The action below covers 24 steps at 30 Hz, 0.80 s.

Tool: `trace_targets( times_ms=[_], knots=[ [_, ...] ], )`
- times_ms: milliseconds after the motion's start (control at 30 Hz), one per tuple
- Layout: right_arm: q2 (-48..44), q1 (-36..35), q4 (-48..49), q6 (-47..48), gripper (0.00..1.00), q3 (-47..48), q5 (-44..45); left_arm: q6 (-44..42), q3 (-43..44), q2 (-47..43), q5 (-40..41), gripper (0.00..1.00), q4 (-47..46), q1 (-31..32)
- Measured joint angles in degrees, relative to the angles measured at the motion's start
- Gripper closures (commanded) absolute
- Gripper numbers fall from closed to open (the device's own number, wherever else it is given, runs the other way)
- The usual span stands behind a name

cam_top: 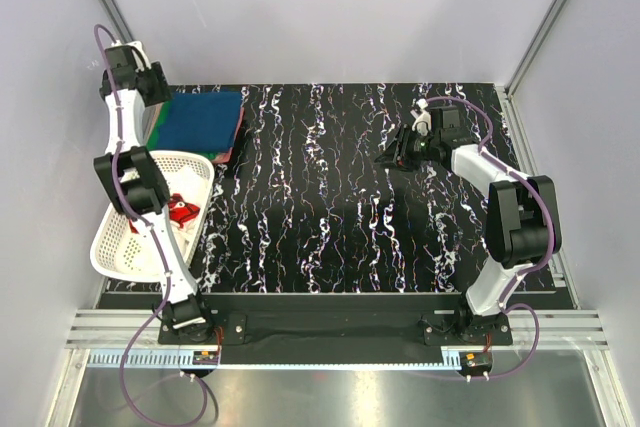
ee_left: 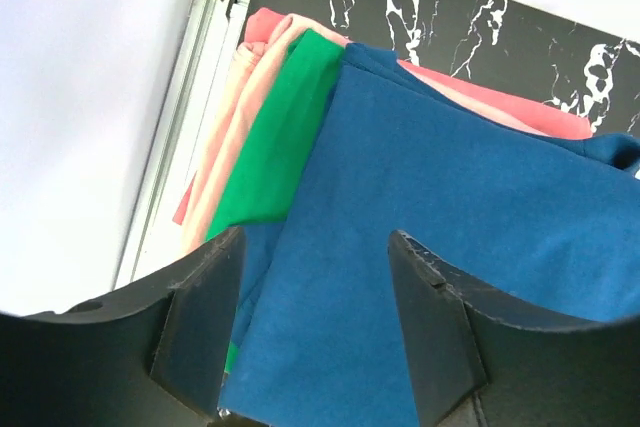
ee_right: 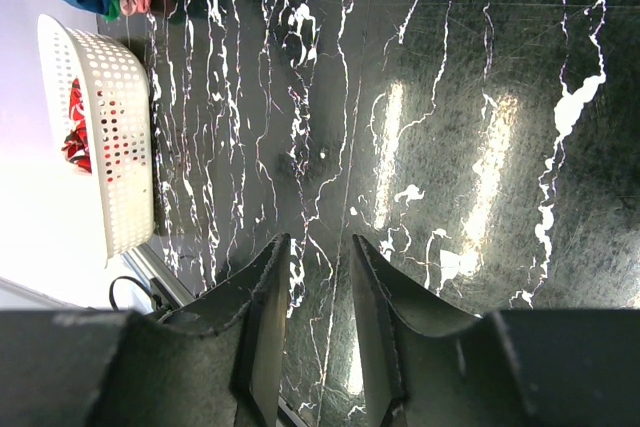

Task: Fold and stack the t-shirts
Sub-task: Neatly place the folded tshirt to the corner

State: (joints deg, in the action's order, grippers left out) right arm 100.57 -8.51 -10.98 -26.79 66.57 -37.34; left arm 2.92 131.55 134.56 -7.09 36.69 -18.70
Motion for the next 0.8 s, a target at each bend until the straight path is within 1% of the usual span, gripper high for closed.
trace_targets(
  times_ms=[100,200,400,500,600,667,800],
  knots=[
    [0.02,0.0,0.0,0.02,0.61,0.35,-0.02,0.2,-1.84,-2.16,0.39,0.37,-0.5,0.5],
    [0.2,0.0,-0.28,0.15,0.61,0.81,0.02,0.22,-5.31,-6.25,0.74,0.36,-0.85,2.29],
    [0.35,0.0,-1.01,0.22,0.61,1.36,0.02,0.42,-14.45,-16.17,0.87,0.36,-2.1,11.28],
    [0.35,0.0,-1.44,0.31,0.61,1.36,0.04,1.73,-19.08,-18.51,-1.88,0.36,-3.52,14.8],
    [0.33,0.0,-2.25,0.44,0.61,1.36,0.04,2.8,-25.83,-19.82,-4.68,0.36,-5.27,15.45],
    [0.24,0.0,-2.43,0.44,0.61,1.36,0.07,3.19,-28.72,-19.28,-5.88,0.36,-5.14,14.95],
    [-0.68,0.0,-3.1,0.44,0.61,1.38,0.22,3.26,-28.17,-15.41,-7.32,0.37,-3.69,14.21]
  ],
)
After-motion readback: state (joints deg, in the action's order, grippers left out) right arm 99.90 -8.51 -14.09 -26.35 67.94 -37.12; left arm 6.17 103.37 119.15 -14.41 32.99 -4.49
